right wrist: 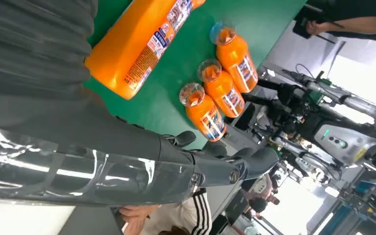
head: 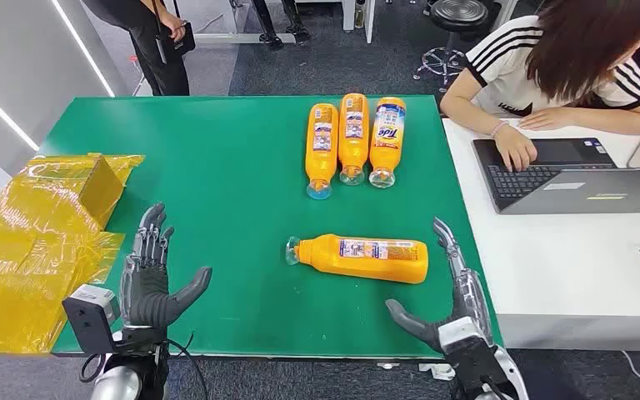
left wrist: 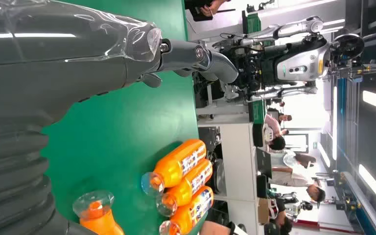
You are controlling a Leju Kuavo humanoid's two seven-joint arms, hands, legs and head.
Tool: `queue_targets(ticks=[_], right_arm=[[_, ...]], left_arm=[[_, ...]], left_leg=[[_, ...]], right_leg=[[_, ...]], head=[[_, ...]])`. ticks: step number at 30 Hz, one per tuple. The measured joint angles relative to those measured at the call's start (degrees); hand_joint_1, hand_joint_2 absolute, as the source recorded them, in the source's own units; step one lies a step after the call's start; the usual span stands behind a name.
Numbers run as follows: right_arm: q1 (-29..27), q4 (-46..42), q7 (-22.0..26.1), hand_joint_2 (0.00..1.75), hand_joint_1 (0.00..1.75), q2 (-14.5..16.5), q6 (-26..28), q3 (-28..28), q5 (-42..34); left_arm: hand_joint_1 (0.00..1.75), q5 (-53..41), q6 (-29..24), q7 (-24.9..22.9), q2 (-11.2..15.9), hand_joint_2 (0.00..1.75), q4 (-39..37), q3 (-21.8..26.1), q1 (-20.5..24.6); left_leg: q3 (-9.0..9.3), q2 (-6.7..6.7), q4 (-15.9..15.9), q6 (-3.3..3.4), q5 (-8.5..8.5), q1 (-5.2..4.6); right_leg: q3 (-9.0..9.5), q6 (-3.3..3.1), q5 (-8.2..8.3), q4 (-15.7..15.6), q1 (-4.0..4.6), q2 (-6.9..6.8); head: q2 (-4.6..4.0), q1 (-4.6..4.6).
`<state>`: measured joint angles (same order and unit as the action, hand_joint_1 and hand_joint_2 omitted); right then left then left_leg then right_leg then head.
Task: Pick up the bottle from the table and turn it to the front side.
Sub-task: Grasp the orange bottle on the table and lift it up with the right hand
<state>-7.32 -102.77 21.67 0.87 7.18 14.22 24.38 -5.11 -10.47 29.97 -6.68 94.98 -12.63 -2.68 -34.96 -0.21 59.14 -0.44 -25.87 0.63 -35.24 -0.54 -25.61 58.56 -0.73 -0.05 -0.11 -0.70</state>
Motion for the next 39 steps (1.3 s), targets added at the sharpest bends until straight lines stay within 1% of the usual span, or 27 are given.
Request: queue_targets(ticks=[3,7,12,17,19,23,26,31,34,37,39], right_arm=[[1.6,1.3,-1.1,1.75,0.00,-0.2,0.4,0.4,2.3],[6.2,5.0,-3.7,1.75,0.00,-0.8,0.6,0.9,5.3],[12.6,10.6,-6.4,1.75,0.00,-2.9,-1.2,1.9,5.1],[19.3,17.6,-9.7,1.75,0.00,-6.1,-6.0,3.1,1.8],[21.9,20.6,-11.5,1.75,0.00,-7.3,-8.7,4.0,1.1],[29.0,28.7,-15.3,1.75,0.00,-9.6,-15.0,7.4,1.2],[33.2,33.7,-17.0,1.75,0.00,-10.6,-18.0,9.9,1.9],[37.9,39.9,-18.4,1.75,0.00,-11.7,-21.6,13.6,2.2],[39.7,42.1,-18.7,1.75,0.00,-12.2,-23.1,15.1,2.1],[41.8,44.6,-18.8,1.75,0.00,-13.1,-26.5,17.1,1.6],[43.1,46.5,-18.6,1.75,0.00,-13.5,-27.7,18.5,1.3]], left_arm=[[0.00,-0.1,0.1,0.0,-0.2,1.75,-0.3,-0.2,0.2],[0.00,-0.4,0.5,0.0,-0.3,1.75,-1.1,-1.3,1.6],[0.00,-0.2,1.2,-0.6,-0.3,1.75,-2.6,-2.2,3.7],[0.00,0.6,1.9,-1.0,-0.2,1.75,-4.8,-3.2,6.0],[0.00,0.7,2.3,-1.1,-0.1,1.75,-5.6,-3.6,6.7],[0.00,0.7,3.3,-1.2,-0.1,1.75,-7.6,-4.9,8.8],[0.00,0.9,3.6,-1.4,0.1,1.75,-8.8,-5.7,9.9],[0.00,2.5,4.8,-2.2,0.5,1.75,-10.8,-6.1,11.4],[0.00,2.9,5.0,-2.4,0.7,1.75,-11.7,-6.3,11.9],[0.00,3.8,5.7,-2.9,0.9,1.75,-12.2,-6.3,12.2],[0.00,4.3,6.2,-3.0,0.9,1.75,-12.5,-6.3,12.3]], left_leg=[[0.01,0.01,0.0,-0.01,0.01,0.00],[0.01,0.01,0.0,0.02,0.05,0.00],[0.01,0.02,0.0,0.04,0.10,0.00],[0.00,0.01,0.1,0.08,0.15,-0.01],[-0.01,0.02,0.1,0.08,0.18,-0.01],[0.00,0.03,0.1,0.05,0.21,-0.01],[0.00,0.02,0.1,0.03,0.24,0.00],[0.00,0.00,0.1,0.04,0.24,0.01],[-0.01,0.00,0.1,0.04,0.24,0.00],[-0.01,0.01,0.1,0.04,0.24,0.00],[-0.01,0.00,0.1,0.04,0.24,-0.01]], right_leg=[[0.00,0.00,0.02,0.0,0.00,0.01],[0.01,-0.01,0.06,0.0,0.00,0.01],[0.02,-0.01,0.11,0.0,0.00,0.01],[0.02,0.00,0.16,0.0,0.00,0.00],[0.02,-0.01,0.18,0.0,-0.01,0.02],[0.02,0.00,0.21,0.0,-0.01,0.03],[0.02,0.00,0.21,0.0,-0.01,0.02],[0.01,-0.02,0.23,0.0,0.00,0.01],[0.00,-0.02,0.22,0.0,0.00,0.01],[0.00,-0.02,0.23,0.0,0.00,0.03],[0.00,-0.02,0.23,0.0,-0.01,0.02]], head=[[0.00,0.01],[0.00,0.01],[0.00,0.01],[0.00,0.02],[0.00,0.01],[0.00,0.01],[0.00,0.01],[0.00,0.01],[0.00,0.01],[0.00,0.01],[0.00,0.01]])
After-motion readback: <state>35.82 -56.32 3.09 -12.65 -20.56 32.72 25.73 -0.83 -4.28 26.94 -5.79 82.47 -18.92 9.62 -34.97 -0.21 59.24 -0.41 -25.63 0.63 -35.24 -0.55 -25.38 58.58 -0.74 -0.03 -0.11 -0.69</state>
